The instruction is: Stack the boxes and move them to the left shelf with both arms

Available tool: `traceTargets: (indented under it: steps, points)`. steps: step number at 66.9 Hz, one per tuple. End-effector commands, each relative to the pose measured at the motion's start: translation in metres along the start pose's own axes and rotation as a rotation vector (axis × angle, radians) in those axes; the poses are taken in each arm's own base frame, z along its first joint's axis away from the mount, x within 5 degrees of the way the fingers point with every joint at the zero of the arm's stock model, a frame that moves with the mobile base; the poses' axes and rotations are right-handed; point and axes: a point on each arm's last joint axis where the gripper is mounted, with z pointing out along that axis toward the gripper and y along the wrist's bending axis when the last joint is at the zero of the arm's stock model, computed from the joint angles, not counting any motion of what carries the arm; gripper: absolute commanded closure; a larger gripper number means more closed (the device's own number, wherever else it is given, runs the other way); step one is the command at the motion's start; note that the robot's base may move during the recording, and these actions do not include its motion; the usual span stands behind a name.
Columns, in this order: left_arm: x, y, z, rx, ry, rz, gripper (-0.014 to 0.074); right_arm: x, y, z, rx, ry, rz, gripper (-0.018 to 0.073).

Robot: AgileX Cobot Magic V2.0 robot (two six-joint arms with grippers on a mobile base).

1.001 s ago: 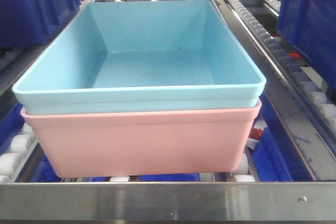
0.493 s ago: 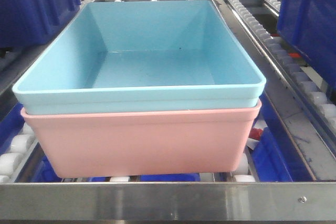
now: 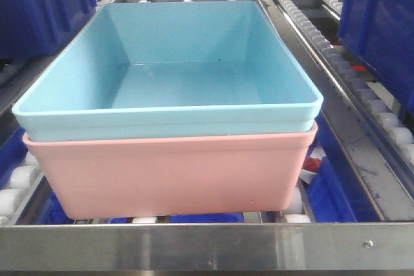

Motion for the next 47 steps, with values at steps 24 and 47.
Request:
traceTargets:
  steps: [24,47]
  points:
    - [0.001,0.001,-0.001,-0.016,-0.072,-0.001,0.0599,0.042,-0.027,-0.022,0.328,-0.417,0.020,0.0504]
    - [0.001,0.001,-0.001,-0.016,-0.072,-0.001,0.0599,0.061,-0.027,-0.027,0.372,-0.462,0.012,0.0504]
